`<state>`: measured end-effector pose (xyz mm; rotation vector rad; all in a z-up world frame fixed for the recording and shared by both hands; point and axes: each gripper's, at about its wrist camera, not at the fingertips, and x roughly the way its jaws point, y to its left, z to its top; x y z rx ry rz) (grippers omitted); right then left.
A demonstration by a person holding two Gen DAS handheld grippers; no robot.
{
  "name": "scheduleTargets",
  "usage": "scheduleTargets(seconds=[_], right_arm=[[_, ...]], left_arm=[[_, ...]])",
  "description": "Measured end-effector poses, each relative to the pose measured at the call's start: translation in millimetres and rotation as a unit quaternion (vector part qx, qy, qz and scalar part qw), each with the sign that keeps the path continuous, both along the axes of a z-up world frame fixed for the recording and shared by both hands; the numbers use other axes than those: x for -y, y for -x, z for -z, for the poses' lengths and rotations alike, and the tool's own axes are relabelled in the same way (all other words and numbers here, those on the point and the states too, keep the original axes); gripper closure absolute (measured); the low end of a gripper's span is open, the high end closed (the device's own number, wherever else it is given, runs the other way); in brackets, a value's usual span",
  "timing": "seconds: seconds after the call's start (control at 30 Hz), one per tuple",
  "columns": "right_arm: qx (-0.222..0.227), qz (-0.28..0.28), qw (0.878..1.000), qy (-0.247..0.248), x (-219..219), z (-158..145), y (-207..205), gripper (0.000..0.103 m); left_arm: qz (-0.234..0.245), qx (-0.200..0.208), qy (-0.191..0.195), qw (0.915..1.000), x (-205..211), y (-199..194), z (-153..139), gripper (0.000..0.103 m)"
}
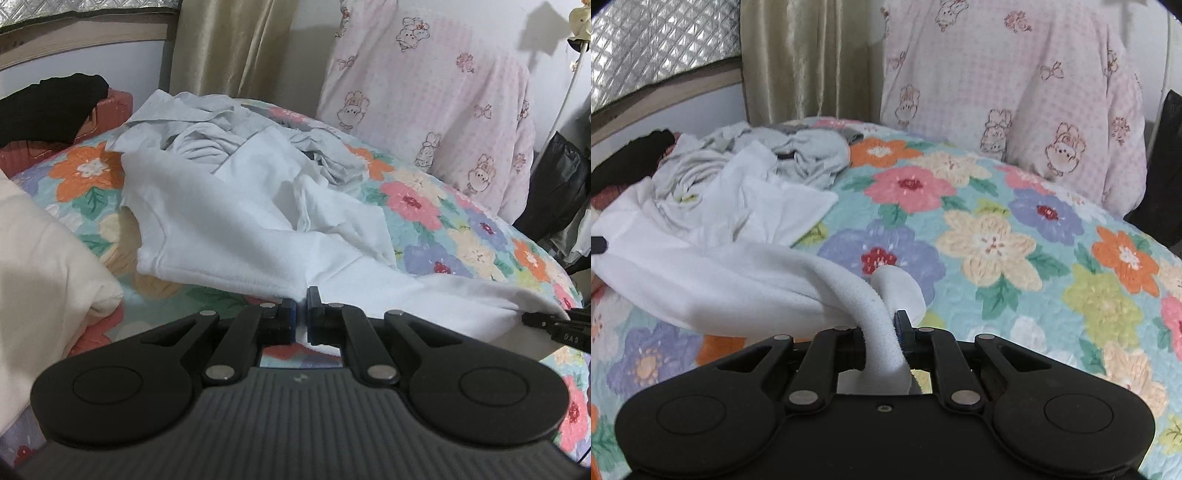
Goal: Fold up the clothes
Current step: 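Grasp the T-shirt with the left gripper while the right gripper holds its edge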
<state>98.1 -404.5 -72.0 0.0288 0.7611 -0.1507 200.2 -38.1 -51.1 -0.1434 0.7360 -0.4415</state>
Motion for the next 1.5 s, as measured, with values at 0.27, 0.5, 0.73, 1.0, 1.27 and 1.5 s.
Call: scheduleTargets(seconds=[0.27, 0.5, 0.73, 1.0, 1.27, 1.5], right_arm=[[-0.017, 0.023, 1.0, 0.005, -6.6, 26.0, -7.8, 0.089], [-0.016, 0.024, 0.999, 0.013, -7.3, 26.9, -12.3, 0.087], [-0.027, 0.008, 0.999, -0.028, -13.8, 26.5, -19.3, 0.086], [-0.116, -0.189, 0.953, -0.206, -54.4, 21.2, -18.2, 0.086], [-0.09, -0.224, 0.955, -0.173, -61.9, 7.7, -33.6, 0.053], [-0.043, -0.144, 0.952, -0.266, -17.8, 2.1, -79.4, 0.052]], left_arm=[[0.001, 0.0, -0.019, 0.9998, 9.1, 0.2, 4.1, 0.099], [-0.003, -0.002, -0.014, 0.9999, 10.5, -2.4, 6.2, 0.099], [-0.03, 0.044, -0.007, 0.9985, -9.2, 9.7, -17.9, 0.099], [-0.182, 0.109, -0.001, 0.9772, -87.0, 28.0, -45.7, 0.099], [-0.27, 0.088, -0.044, 0.9578, -121.4, 12.3, -14.0, 0.099], [-0.323, 0.059, -0.044, 0.9436, -160.9, -4.2, 3.5, 0.099]])
